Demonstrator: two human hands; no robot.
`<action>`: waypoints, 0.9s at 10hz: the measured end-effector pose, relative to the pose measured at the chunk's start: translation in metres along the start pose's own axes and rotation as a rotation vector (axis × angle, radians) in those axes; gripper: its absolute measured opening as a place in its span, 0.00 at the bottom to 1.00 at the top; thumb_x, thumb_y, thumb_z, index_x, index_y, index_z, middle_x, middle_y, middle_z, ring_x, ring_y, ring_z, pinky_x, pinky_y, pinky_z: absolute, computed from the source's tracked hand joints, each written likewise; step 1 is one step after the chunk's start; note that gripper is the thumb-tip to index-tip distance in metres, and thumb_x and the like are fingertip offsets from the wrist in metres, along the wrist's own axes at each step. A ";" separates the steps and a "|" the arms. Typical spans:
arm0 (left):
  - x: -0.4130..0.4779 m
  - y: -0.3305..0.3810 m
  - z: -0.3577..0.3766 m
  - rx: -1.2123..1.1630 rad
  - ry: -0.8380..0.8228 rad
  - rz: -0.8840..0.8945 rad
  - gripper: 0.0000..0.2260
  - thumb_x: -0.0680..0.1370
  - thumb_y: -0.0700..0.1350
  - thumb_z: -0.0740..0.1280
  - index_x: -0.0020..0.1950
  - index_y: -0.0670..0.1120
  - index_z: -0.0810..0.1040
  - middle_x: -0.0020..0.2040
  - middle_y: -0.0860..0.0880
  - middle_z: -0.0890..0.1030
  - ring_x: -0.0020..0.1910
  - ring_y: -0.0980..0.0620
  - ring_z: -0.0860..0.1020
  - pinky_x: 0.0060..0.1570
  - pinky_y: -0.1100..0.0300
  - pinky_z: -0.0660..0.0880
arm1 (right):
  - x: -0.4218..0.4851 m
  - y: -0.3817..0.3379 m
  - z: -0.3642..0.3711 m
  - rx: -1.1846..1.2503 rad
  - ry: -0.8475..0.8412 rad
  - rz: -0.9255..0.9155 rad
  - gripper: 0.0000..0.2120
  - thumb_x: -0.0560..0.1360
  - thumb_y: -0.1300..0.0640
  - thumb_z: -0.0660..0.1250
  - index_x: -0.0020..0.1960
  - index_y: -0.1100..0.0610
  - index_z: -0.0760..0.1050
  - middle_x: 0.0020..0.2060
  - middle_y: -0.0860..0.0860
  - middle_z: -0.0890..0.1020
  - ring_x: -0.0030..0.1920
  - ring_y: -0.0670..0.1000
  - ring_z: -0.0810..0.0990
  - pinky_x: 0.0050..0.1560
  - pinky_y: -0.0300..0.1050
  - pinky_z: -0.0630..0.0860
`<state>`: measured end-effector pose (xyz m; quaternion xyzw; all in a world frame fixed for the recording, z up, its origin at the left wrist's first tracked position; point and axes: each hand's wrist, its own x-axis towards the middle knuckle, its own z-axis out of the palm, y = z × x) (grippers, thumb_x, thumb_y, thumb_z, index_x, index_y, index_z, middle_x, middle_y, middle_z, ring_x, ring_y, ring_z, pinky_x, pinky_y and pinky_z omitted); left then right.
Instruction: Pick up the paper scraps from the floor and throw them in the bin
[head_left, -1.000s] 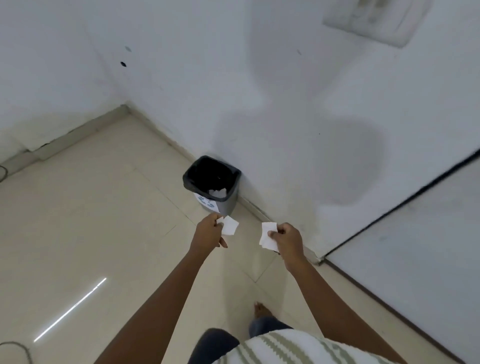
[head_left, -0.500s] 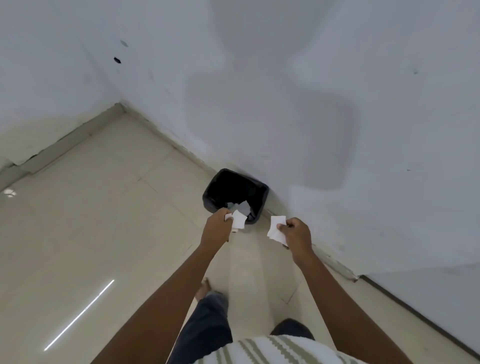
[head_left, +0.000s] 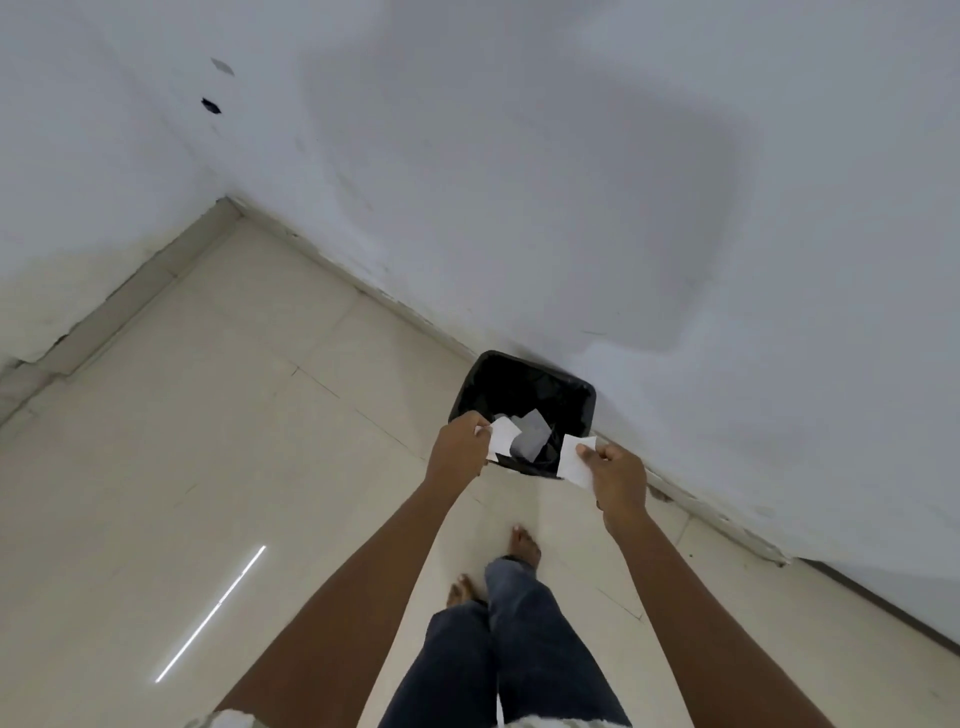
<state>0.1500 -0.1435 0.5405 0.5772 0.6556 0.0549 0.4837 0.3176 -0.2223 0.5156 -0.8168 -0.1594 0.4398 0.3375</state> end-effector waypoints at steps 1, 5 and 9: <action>0.039 -0.005 0.006 0.010 -0.037 -0.031 0.10 0.78 0.39 0.56 0.52 0.38 0.75 0.43 0.41 0.78 0.25 0.53 0.73 0.21 0.68 0.70 | 0.036 -0.001 0.021 -0.041 -0.012 0.053 0.22 0.74 0.58 0.65 0.26 0.55 0.59 0.25 0.52 0.64 0.26 0.51 0.60 0.28 0.41 0.57; 0.252 -0.088 0.115 -0.032 -0.181 -0.191 0.14 0.79 0.37 0.55 0.63 0.39 0.71 0.57 0.37 0.77 0.47 0.44 0.75 0.45 0.53 0.77 | 0.238 0.098 0.155 -0.217 -0.003 0.186 0.15 0.76 0.58 0.62 0.33 0.58 0.64 0.27 0.52 0.68 0.30 0.52 0.69 0.32 0.45 0.66; 0.249 -0.096 0.092 -0.003 -0.205 -0.189 0.13 0.79 0.41 0.56 0.59 0.40 0.76 0.58 0.41 0.79 0.54 0.44 0.76 0.49 0.59 0.68 | 0.224 0.085 0.154 0.078 -0.055 0.347 0.11 0.79 0.63 0.54 0.55 0.63 0.73 0.34 0.54 0.75 0.36 0.57 0.77 0.39 0.48 0.77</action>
